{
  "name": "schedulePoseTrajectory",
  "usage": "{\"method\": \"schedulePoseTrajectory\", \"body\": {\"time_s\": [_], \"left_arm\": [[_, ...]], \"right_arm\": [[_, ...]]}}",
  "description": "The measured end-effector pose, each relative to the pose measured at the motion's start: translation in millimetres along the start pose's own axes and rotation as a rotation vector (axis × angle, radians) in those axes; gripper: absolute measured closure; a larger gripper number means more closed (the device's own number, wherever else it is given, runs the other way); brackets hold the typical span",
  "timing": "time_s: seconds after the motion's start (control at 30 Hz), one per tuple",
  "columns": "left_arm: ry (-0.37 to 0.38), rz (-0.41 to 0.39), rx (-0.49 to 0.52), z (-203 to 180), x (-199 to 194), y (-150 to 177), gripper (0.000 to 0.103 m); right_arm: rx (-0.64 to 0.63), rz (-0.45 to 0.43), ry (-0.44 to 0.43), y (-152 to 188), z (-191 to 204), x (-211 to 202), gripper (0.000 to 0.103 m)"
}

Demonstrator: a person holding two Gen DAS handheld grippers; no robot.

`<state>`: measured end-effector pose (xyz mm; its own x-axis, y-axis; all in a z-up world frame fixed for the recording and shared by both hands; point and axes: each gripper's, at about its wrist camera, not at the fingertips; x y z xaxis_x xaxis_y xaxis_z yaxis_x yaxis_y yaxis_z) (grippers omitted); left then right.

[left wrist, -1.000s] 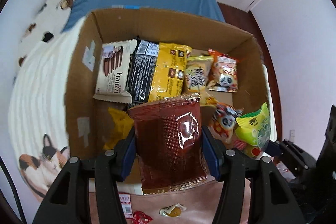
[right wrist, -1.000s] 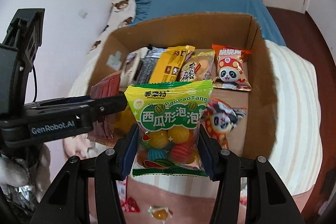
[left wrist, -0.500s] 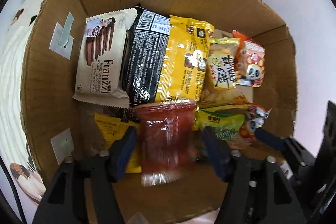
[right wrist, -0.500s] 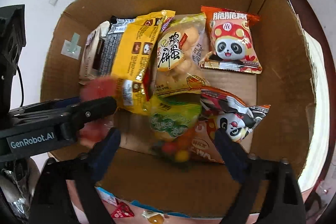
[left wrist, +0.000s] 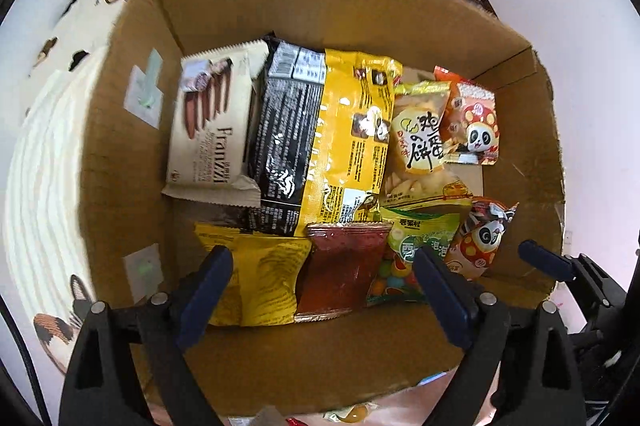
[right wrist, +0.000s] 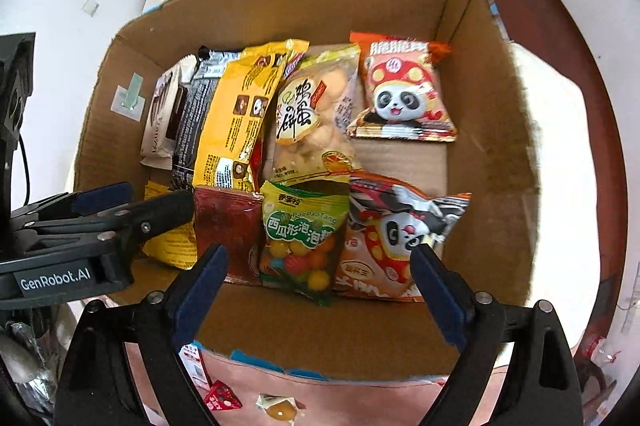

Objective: Organize snacks
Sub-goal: 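Lower both packs into the box and open both tools, then move both tools back from the box toward the loose snacks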

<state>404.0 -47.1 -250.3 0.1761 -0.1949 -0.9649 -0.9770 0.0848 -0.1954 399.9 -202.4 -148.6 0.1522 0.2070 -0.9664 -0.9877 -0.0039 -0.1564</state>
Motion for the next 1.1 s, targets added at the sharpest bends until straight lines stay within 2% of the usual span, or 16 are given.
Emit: {"method": "schedulePoseTrajectory", "body": {"time_s": [0.27, 0.43, 0.57, 0.73, 1.0, 1.1], "left_arm": [[-0.036, -0.173, -0.011, 3.6, -51.2, 24.3, 0.010], [-0.071, -0.303, 0.003, -2.0, -94.2, 55.3, 0.010], [-0.096, -0.368, 0.025, -10.2, -122.6, 76.3, 0.010], [-0.102, -0.425, 0.035, -17.8, -147.4, 99.4, 0.010], [-0.163, -0.531, 0.062, -34.7, -177.8, 141.8, 0.010], [-0.161, -0.528, 0.055, -35.1, -178.1, 153.6, 0.010]], "right_arm": [[0.049, -0.117, 0.005, 16.8, -10.0, -44.8, 0.009], [0.067, -0.249, 0.016, 40.1, -11.5, -91.8, 0.009], [0.047, -0.331, 0.028, 57.4, -3.8, -124.3, 0.009], [-0.012, -0.404, 0.053, 81.2, 11.6, -158.7, 0.009], [-0.042, -0.498, 0.061, 118.7, 24.5, -200.4, 0.009], [-0.018, -0.505, 0.048, 128.7, 19.4, -204.4, 0.009]]}}
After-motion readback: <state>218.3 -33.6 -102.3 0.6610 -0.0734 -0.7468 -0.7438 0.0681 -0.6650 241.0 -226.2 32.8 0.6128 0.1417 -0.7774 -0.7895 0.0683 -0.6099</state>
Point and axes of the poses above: each gripper's, at about its wrist camera, not at the fingertips, and x roughly the way its jaws point, z to its left, y to its underside, and after that the axes turned 4 degrees about -z, right-handed
